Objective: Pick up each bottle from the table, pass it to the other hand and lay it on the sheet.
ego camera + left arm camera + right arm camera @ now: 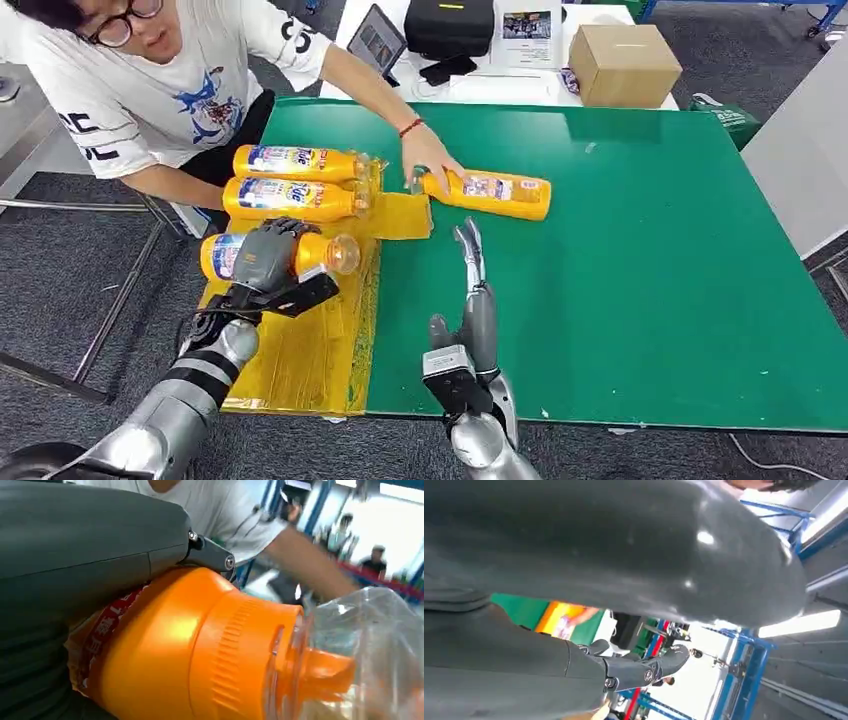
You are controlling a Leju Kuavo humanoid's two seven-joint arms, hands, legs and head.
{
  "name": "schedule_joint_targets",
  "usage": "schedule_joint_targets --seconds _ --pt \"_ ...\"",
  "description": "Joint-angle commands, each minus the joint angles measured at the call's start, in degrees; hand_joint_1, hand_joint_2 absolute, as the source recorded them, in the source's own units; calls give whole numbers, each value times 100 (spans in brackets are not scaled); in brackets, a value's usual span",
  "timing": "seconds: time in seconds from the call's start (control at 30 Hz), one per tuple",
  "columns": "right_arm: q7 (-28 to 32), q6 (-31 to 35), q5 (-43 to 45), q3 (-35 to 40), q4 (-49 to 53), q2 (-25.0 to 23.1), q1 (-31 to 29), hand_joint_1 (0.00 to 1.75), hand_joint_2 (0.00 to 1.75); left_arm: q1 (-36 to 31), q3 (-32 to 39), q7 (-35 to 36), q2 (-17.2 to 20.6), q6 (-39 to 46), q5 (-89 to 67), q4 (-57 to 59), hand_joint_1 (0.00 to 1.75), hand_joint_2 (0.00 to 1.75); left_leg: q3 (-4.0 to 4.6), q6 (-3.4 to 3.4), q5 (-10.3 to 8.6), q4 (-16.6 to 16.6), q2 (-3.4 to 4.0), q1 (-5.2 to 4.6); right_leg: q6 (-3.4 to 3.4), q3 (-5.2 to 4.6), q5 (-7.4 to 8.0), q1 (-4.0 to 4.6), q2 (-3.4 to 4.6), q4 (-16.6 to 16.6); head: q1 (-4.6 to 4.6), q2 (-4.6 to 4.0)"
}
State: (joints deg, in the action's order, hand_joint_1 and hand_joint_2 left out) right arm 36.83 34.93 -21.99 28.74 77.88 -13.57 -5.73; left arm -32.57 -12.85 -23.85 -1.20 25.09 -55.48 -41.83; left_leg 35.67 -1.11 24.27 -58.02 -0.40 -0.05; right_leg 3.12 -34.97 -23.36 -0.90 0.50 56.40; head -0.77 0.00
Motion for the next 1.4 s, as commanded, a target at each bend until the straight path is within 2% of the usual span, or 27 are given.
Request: schedule_joint_targets --seconds 0.03,0.07,0.17,0.27,0.3,0.5,0.57,0.6,0.8,0.83,0.87,0.93,1.17,1.2,1.27,1.4 --pt "59 -226 136 -124 -187 141 -185 0 0 -569 -467 -111 479 -328 -157 1159 175 175 -11 4 4 0 3 6 -6 12 -2 6 0 -4 0 0" --pt "65 -251 146 -111 -211 131 -194 0 0 -576 -424 -152 483 -374 -106 1151 175 175 -44 10 21 -7 8 19 -18 49 -13 21 -1 -6 0 0" --pt "69 -269 156 -106 -219 124 -197 0 0 -592 -426 -172 504 -400 -114 1142 175 175 -7 4 3 0 0 6 -6 10 -1 6 -2 -5 2 0" --pt "69 -269 156 -106 -219 124 -197 0 0 -592 -426 -172 504 -400 -114 1142 175 175 -5 4 3 1 -4 5 -6 10 0 6 -2 -5 0 0" --pt "69 -269 156 -106 -219 124 -197 0 0 -592 -426 -172 504 -400 -114 1142 175 175 -33 10 15 -5 1 18 -16 42 -8 19 -3 -8 -2 0" --pt "69 -269 156 -106 -219 124 -197 0 0 -592 -426 -172 504 -400 -114 1142 175 175 -9 5 4 1 -5 7 -7 14 -3 7 -4 -6 0 0" --pt "74 -288 174 -108 -217 128 -198 0 0 -599 -473 -186 514 -433 -161 1143 175 175 -34 9 17 -4 -2 16 -15 43 -12 18 -5 -7 0 0" --pt "82 -321 198 -119 -219 120 -191 0 0 -592 -442 -187 521 -486 -129 1105 175 175 -11 5 5 0 -5 7 -7 16 -4 7 -4 -4 0 0" --pt "175 -537 360 -139 -486 80 -128 0 0 -320 -531 -618 701 -963 29 801 175 175 -16 5 6 3 2 8 -8 20 -2 8 3 -8 0 0" --pt "212 -604 416 -178 -584 53 -142 0 0 -236 -601 -736 739 -1138 79 732 150 175 -28 7 11 2 5 11 -11 33 -5 12 4 -10 0 0" --pt "261 -590 408 -199 -597 45 -141 0 0 -214 -696 -777 766 -1175 21 717 49 175 -34 8 12 6 7 11 -12 38 -5 13 5 -12 2 0" --pt "277 -599 405 -218 -625 32 -142 0 0 -196 -799 -774 778 -1201 -35 718 2 175 -35 7 12 6 6 11 -12 40 -5 12 4 -14 0 0" --pt "281 -738 421 -294 -769 -42 -153 0 0 -136 -1049 -877 834 -1908 420 564 0 175 -16 5 7 2 -4 9 -9 22 -4 9 -3 -7 0 0" --pt "281 -742 419 -300 -788 -50 -155 0 0 -120 -1046 -888 845 -1956 485 540 0 175 -44 11 21 -3 1 20 -19 54 -14 22 -4 -10 -2 0" --pt "282 -743 419 -300 -795 -50 -154 0 0 -112 -1047 -891 852 -1964 492 537 0 175 -18 6 6 4 -2 8 -9 24 -2 8 1 -9 0 0" --pt "282 -789 431 -323 -836 -60 -163 0 0 -54 -1078 -909 894 -2144 701 439 0 175 -24 7 7 4 -4 8 -11 31 -5 9 -3 -8 0 0"
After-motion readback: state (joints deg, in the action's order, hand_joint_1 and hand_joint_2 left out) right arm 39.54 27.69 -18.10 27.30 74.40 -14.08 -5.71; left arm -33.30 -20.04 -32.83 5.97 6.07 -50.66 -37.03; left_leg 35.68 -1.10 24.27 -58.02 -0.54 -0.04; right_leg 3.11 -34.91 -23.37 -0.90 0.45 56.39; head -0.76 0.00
